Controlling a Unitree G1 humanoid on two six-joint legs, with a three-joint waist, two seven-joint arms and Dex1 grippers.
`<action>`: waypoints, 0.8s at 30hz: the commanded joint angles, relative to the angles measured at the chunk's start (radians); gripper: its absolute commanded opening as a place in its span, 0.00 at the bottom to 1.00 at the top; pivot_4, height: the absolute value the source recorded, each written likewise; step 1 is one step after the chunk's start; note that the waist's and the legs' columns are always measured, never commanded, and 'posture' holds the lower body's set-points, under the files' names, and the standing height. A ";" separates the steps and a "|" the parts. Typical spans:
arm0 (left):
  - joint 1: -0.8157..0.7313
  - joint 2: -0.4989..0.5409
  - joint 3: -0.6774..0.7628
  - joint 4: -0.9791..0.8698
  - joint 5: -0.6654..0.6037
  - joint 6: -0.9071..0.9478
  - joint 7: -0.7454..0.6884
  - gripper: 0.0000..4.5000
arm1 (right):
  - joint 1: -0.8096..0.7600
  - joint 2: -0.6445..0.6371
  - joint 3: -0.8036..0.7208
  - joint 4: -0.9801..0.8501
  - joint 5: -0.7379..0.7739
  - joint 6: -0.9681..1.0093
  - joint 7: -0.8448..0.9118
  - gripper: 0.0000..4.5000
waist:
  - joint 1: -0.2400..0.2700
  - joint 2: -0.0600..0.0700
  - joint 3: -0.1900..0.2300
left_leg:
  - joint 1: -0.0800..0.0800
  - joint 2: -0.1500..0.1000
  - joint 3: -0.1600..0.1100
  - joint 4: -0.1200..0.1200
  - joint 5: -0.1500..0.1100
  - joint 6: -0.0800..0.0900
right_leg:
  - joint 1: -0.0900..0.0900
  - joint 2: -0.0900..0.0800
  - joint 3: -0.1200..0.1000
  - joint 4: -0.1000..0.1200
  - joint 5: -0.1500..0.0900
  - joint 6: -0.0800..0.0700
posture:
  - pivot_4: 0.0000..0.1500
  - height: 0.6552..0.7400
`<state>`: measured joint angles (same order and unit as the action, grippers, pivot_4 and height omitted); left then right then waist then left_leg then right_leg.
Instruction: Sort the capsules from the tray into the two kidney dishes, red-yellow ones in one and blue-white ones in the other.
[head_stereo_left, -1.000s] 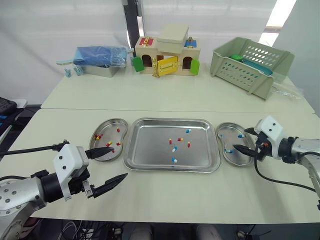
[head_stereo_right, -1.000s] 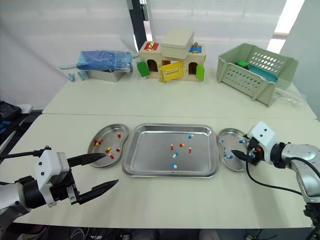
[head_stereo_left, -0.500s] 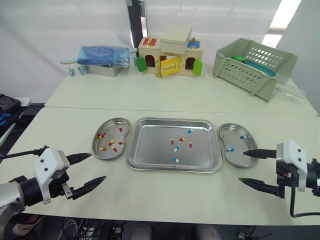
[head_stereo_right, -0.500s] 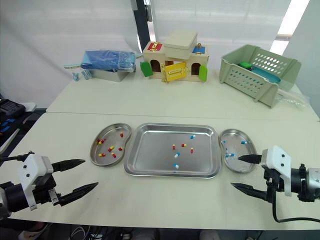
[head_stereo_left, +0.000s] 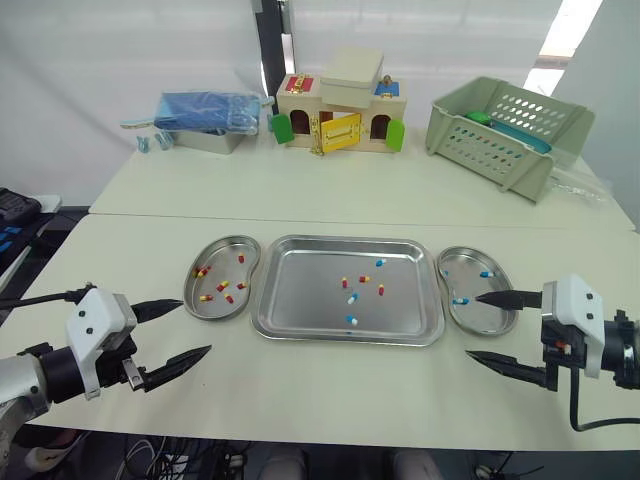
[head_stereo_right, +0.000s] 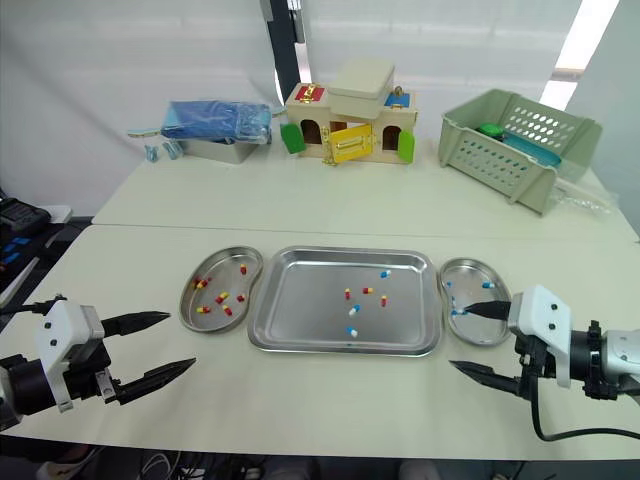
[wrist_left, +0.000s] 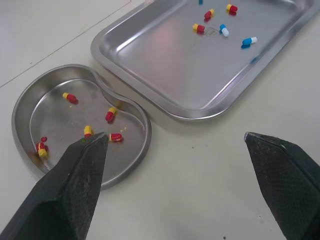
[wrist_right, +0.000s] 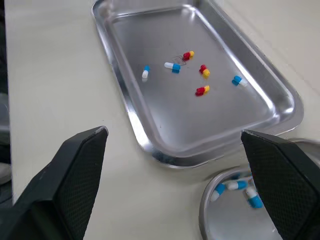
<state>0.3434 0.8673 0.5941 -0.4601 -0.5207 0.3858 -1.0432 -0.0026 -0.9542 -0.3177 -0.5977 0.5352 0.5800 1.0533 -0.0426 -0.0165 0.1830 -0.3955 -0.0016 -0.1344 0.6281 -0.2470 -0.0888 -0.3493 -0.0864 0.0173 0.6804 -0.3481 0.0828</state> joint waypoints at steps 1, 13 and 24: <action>0.005 0.001 0.017 -0.032 -0.002 -0.003 0.009 1.00 | -0.145 0.006 0.112 0.030 0.007 0.021 -0.027 1.00 | -0.001 0.000 0.000 | 0.000 0.000 0.000 0.000 0.000 0.000 | 0.000 0.000 0.000 0.000 0.000 0.000 | 1.00 1.00; 0.033 -0.057 0.000 -0.155 -0.017 0.019 0.086 1.00 | -0.576 0.164 0.599 0.213 -0.172 0.100 -0.024 1.00 | -0.008 0.000 0.000 | -0.002 0.000 -0.001 0.000 0.000 0.000 | -0.002 0.000 -0.001 0.000 0.000 0.000 | 1.00 1.00; 0.066 -0.094 0.002 -0.194 -0.016 0.021 0.130 1.00 | -0.665 0.366 0.792 0.445 -0.349 0.090 -0.074 0.65 | -0.011 0.000 0.000 | -0.002 0.000 -0.001 0.000 0.001 -0.001 | -0.003 0.000 -0.001 0.001 0.000 0.000 | 1.00 1.00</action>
<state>0.4059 0.7773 0.5887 -0.6248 -0.5291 0.4096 -0.9236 -0.6452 -0.5953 0.4715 -0.1401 0.1966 0.6670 0.9772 -0.0541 -0.0165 0.1831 -0.3978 -0.0017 -0.1359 0.6282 -0.2465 -0.0897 -0.3527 -0.0864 0.0168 0.6811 -0.3481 0.0826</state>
